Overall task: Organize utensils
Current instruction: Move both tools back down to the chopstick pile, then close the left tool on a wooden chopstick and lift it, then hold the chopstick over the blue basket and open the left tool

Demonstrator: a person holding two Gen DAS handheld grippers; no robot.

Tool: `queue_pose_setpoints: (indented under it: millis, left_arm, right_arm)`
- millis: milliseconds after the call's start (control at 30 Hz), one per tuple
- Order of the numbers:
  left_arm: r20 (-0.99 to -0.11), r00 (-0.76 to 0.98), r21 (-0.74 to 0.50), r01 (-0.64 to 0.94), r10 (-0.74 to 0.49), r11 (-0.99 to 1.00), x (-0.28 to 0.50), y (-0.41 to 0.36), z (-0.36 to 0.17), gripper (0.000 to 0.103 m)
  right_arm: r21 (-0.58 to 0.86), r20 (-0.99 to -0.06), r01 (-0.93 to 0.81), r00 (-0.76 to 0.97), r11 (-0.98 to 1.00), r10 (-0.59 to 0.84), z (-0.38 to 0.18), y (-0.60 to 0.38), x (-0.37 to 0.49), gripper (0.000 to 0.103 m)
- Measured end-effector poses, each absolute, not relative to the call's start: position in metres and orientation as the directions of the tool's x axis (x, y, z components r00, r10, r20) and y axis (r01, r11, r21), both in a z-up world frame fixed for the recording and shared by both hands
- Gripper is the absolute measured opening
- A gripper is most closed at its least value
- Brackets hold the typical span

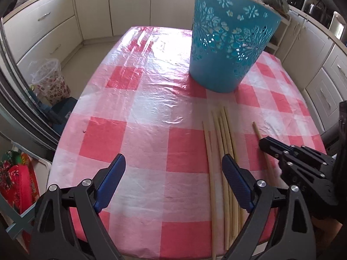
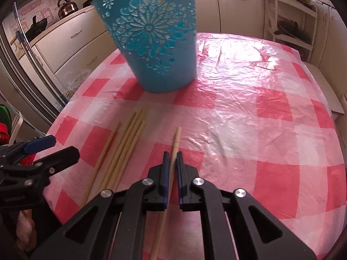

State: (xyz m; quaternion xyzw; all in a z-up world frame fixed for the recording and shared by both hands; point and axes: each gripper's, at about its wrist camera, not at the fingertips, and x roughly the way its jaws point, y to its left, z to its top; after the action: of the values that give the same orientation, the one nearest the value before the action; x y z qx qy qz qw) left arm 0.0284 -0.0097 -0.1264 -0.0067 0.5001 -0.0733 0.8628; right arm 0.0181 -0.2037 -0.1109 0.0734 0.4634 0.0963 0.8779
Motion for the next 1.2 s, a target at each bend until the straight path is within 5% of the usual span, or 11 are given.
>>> queue_pose_setpoints:
  millis: [133, 233, 333, 400, 500, 767, 1000, 1200]
  left_arm:
    - [-0.872, 0.477, -0.040, 0.148, -0.107, 0.988, 0.036, -0.025, -0.135, 0.080]
    - [-0.884, 0.459, -0.010, 0.166, -0.086, 0.986, 0.043, -0.035, -0.141, 0.066]
    - [-0.883, 0.465, 0.025, 0.182, -0.064, 0.983, 0.046, -0.043, -0.144, 0.049]
    - [-0.883, 0.464, 0.020, 0.199, -0.076, 0.980, 0.047, -0.048, -0.143, 0.026]
    - [-0.883, 0.460, 0.029, 0.254, -0.095, 0.967, 0.046, -0.058, -0.142, 0.005]
    - [-0.845, 0.484, -0.131, 0.220, -0.225, 0.967, 0.047, -0.024, -0.103, 0.004]
    - [-0.537, 0.757, -0.272, 0.261, -0.371, 0.926, 0.051, 0.015, 0.043, 0.004]
    - [-0.270, 0.887, -0.266, 0.306, -0.375, 0.914, 0.083, -0.011, 0.105, 0.005]
  right_arm:
    - [0.265, -0.780, -0.090, 0.566, 0.960, 0.268, -0.113, -0.215, 0.010, 0.007]
    - [0.286, -0.769, -0.081, 0.575, 0.955, 0.280, -0.114, -0.217, 0.009, 0.007]
    - [0.306, -0.762, -0.080, 0.576, 0.949, 0.295, -0.115, -0.219, 0.012, 0.007]
    - [0.317, -0.757, -0.082, 0.578, 0.945, 0.304, -0.116, -0.222, 0.011, 0.007]
    - [0.317, -0.752, -0.089, 0.583, 0.944, 0.308, -0.115, -0.223, 0.010, 0.007]
    - [0.347, -0.732, -0.096, 0.595, 0.933, 0.333, -0.118, -0.228, 0.008, 0.007]
    - [0.367, -0.722, -0.092, 0.599, 0.926, 0.346, -0.119, -0.231, 0.008, 0.007]
    - [0.385, -0.714, -0.090, 0.602, 0.918, 0.359, -0.121, -0.234, 0.007, 0.007]
